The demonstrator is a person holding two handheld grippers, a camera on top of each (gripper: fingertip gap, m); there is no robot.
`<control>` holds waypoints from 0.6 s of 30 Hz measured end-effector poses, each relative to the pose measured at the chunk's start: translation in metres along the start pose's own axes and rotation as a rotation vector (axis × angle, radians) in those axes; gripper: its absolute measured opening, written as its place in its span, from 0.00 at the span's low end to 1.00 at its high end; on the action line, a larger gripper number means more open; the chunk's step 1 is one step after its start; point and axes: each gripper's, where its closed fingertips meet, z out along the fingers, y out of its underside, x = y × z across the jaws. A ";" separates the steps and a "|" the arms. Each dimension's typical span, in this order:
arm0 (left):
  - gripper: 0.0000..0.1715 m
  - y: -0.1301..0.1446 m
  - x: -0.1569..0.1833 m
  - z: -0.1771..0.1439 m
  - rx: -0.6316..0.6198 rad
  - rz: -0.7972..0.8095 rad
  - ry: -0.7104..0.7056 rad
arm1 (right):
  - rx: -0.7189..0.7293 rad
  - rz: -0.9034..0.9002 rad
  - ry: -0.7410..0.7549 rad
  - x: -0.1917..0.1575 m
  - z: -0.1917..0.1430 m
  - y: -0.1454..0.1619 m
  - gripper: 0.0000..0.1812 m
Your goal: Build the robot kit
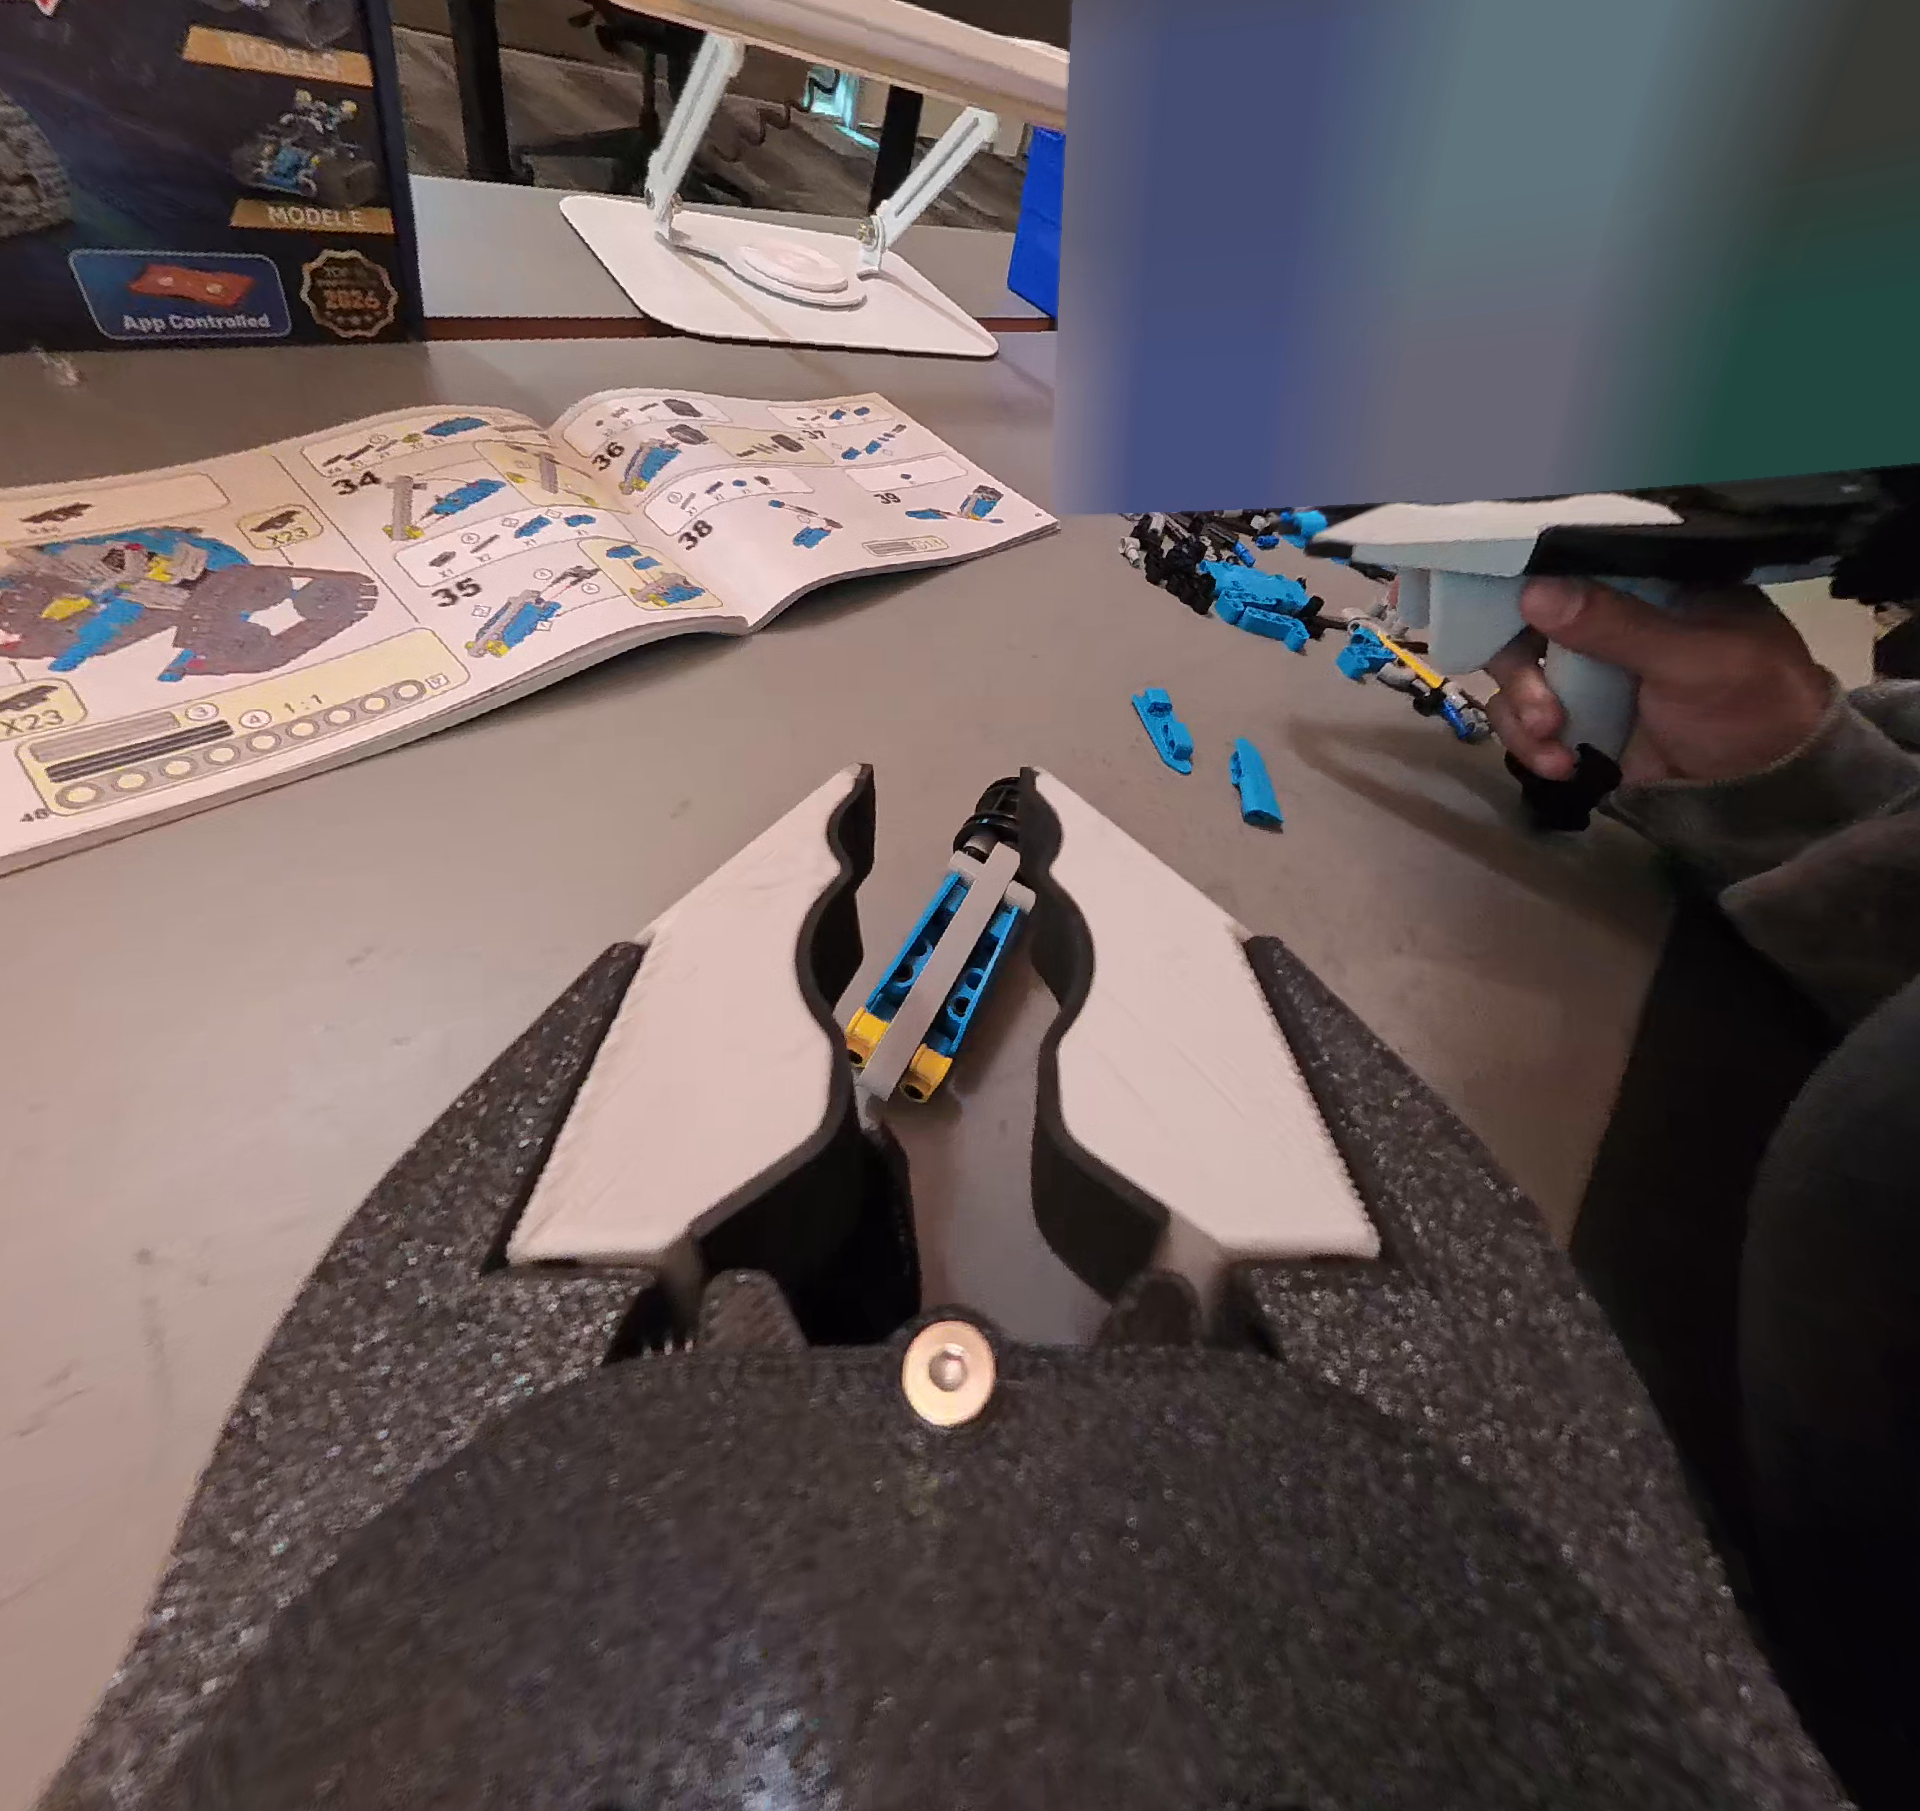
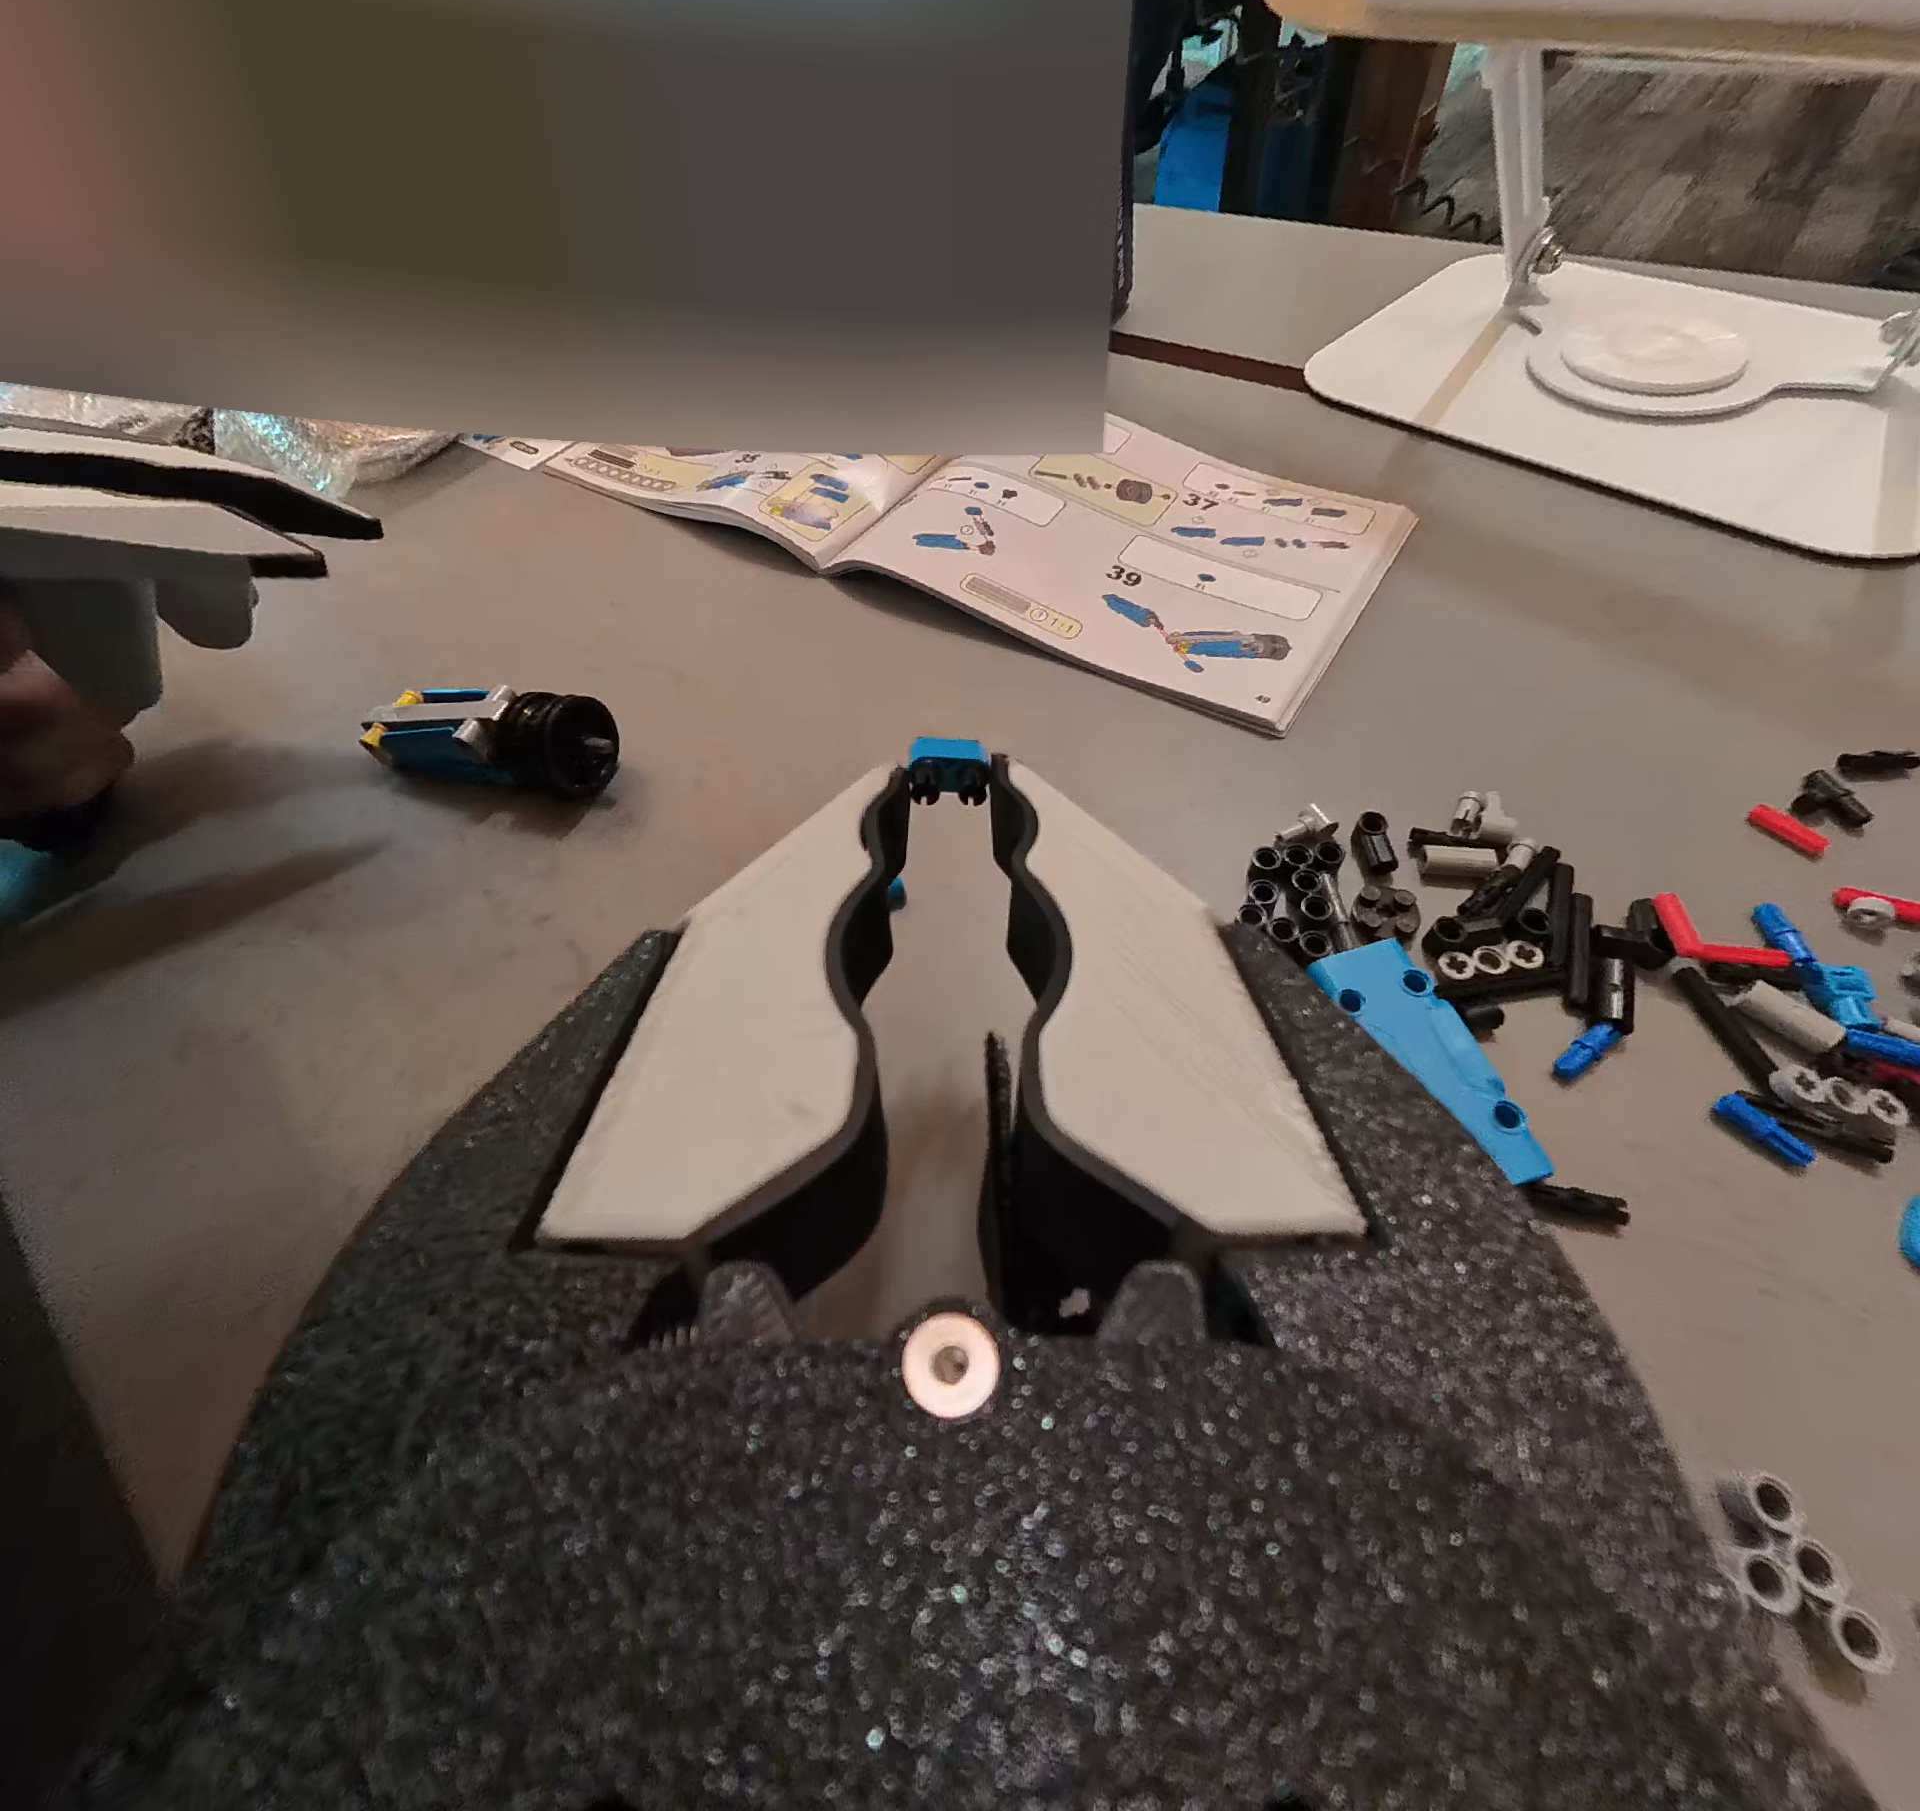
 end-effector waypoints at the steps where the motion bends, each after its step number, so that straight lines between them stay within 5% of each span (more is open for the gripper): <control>1: 0.16 0.000 0.000 0.000 0.001 -0.007 0.003 | -0.006 0.003 -0.003 0.000 0.001 0.001 0.08; 18: 0.16 0.003 0.002 0.002 -0.018 -0.061 0.048 | -0.034 0.029 -0.011 0.002 0.008 0.008 0.08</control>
